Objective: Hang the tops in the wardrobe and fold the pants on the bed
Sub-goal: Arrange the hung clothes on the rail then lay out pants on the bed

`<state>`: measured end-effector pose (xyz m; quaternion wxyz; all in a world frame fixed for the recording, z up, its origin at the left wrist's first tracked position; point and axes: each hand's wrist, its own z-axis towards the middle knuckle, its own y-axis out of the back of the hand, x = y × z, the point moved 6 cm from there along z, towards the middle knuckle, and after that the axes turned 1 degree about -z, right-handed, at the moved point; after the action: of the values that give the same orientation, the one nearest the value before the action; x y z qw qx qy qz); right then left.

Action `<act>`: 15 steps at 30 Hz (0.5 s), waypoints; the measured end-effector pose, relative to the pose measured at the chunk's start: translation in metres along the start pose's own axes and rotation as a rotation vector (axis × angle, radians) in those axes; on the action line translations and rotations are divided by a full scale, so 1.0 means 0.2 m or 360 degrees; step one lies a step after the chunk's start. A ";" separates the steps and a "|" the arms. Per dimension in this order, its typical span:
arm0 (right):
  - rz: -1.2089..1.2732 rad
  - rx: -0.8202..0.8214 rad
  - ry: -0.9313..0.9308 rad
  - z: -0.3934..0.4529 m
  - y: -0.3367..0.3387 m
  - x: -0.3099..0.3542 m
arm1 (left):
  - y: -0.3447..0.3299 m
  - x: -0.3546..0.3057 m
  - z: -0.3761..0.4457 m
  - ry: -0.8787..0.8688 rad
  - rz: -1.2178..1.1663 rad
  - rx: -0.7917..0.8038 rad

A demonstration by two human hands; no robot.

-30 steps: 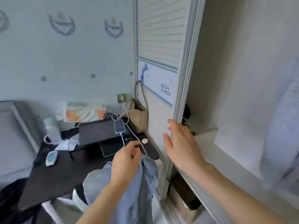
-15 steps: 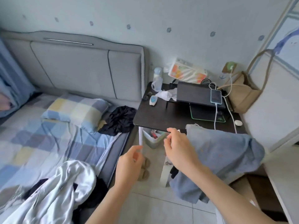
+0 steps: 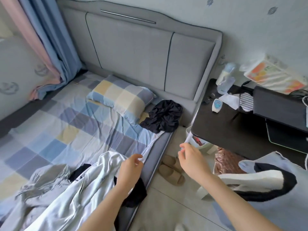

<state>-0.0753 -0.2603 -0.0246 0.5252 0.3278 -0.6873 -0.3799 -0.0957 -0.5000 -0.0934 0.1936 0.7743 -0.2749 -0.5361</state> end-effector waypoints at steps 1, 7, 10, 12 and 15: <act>-0.0003 0.0029 -0.0005 0.09 -0.03 0.00 | 0.00 -0.01 0.09 0.0014 0.0003 0.0005; -0.0116 0.0284 -0.0051 0.83 -0.20 -0.11 | -0.07 -0.06 0.67 0.0129 0.0148 0.0179; -0.0141 0.0427 -0.0077 1.31 -0.36 -0.22 | -0.19 -0.07 1.06 0.0209 0.0176 0.0275; -0.0168 0.0517 -0.0081 1.60 -0.50 -0.29 | -0.28 -0.06 1.32 0.0340 0.0057 0.0281; -0.0203 0.0628 -0.0148 2.00 -0.75 -0.42 | -0.44 -0.03 1.71 0.0510 -0.0053 0.0290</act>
<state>-0.4372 -0.1918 -0.2574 0.3936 0.4492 -0.7497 -0.2851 -0.3984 -0.4295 -0.2617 0.1551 0.8686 -0.2751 -0.3818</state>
